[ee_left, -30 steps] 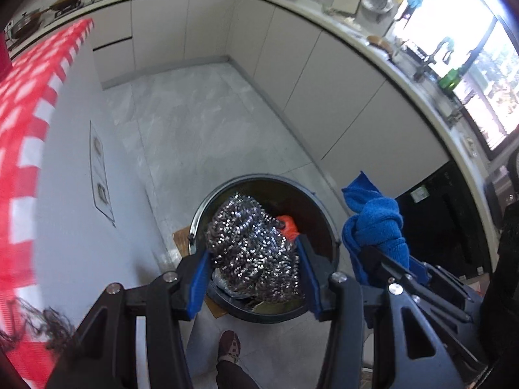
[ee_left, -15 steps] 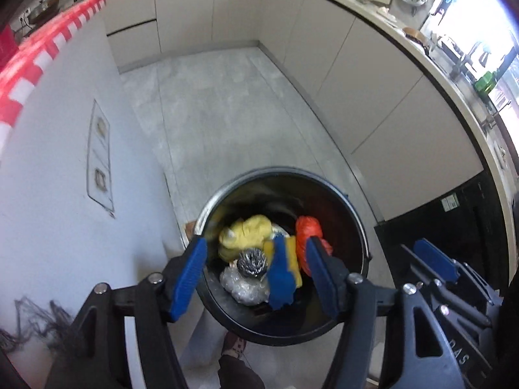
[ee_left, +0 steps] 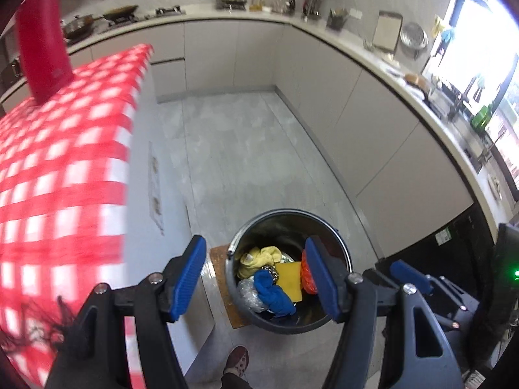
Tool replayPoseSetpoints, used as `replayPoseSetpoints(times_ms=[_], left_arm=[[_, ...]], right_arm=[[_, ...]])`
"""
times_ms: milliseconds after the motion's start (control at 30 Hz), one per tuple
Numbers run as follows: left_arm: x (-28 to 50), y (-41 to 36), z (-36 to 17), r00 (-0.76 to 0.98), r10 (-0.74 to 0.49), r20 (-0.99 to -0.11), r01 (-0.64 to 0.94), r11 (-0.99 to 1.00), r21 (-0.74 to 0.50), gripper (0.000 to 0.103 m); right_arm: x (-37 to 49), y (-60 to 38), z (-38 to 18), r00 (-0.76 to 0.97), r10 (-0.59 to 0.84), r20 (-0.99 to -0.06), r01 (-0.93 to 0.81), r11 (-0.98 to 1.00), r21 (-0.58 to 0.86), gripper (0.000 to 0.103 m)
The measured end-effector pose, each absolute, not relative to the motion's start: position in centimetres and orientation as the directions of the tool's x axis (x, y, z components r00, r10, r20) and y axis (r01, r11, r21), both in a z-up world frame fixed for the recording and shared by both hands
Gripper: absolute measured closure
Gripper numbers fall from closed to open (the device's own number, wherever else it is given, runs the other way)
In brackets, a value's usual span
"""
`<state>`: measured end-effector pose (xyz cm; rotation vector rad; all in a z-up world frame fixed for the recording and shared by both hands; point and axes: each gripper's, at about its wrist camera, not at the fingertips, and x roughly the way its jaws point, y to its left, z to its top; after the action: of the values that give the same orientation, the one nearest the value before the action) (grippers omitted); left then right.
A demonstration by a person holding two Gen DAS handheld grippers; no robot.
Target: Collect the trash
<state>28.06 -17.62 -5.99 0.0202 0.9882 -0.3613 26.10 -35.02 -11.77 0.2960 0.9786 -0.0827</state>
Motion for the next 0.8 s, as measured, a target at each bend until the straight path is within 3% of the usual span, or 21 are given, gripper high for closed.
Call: replayPoseSetpoints(times_ms=[400, 533, 800], left_arm=[[15.7, -7.7, -1.9, 0.639, -0.218, -0.737, 0.199, 0.973, -0.116, 0.022], [10.7, -4.0, -0.6, 0.677, -0.154, -0.719, 0.121, 0.988, -0.098, 0.015], [5.2, -1.6, 1.3, 0.727, -0.083, -0.682, 0.062, 0.997, -0.055, 0.009]], right_arm=[[13.6, -24.7, -5.4, 0.633, 0.103, -0.767, 0.055, 0.983, 0.177, 0.040], [7.8, -21.4, -3.1, 0.660, 0.099, -0.745, 0.027, 0.988, 0.154, 0.028], [-0.4, -18.4, 0.7, 0.742, 0.040, -0.670, 0.034, 0.995, 0.097, 0.017]])
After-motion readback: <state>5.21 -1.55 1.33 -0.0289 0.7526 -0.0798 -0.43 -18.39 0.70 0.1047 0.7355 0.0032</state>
